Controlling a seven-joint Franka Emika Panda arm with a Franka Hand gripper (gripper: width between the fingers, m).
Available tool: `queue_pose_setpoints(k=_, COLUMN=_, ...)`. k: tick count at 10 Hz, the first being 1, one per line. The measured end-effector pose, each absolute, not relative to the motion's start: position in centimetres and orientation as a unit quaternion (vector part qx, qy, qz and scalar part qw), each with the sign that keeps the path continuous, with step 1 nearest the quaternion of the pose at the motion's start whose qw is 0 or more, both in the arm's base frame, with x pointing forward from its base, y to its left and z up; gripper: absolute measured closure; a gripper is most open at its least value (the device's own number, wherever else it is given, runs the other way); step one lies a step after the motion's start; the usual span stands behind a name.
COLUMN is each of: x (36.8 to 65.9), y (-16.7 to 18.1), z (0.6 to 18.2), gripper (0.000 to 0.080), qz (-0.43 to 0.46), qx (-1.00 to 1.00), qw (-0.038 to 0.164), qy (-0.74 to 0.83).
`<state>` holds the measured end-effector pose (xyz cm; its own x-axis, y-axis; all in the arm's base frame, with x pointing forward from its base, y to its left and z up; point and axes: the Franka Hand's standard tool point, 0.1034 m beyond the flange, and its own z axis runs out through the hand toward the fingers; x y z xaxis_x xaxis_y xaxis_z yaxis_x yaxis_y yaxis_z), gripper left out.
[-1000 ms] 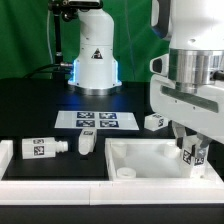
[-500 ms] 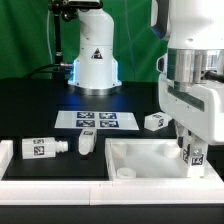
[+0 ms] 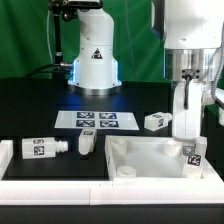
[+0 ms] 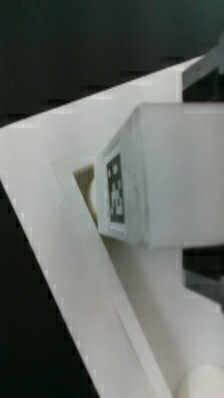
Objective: Assemble one leg
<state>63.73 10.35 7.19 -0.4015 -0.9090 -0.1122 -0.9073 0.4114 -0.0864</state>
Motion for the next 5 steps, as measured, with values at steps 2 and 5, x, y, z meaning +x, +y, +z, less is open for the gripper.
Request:
queue_pose_setpoints(k=2, x=63.7, y=10.34, z=7.18, gripper=0.0511, qz=-0.008, qx=-0.552, qw=0.07, qy=0.831)
queue_pose_setpoints(k=5, x=63.69, y=10.45, z=7.14, gripper=0.0215, qz=-0.008, qx=-0.557, qw=0.07, qy=0.827)
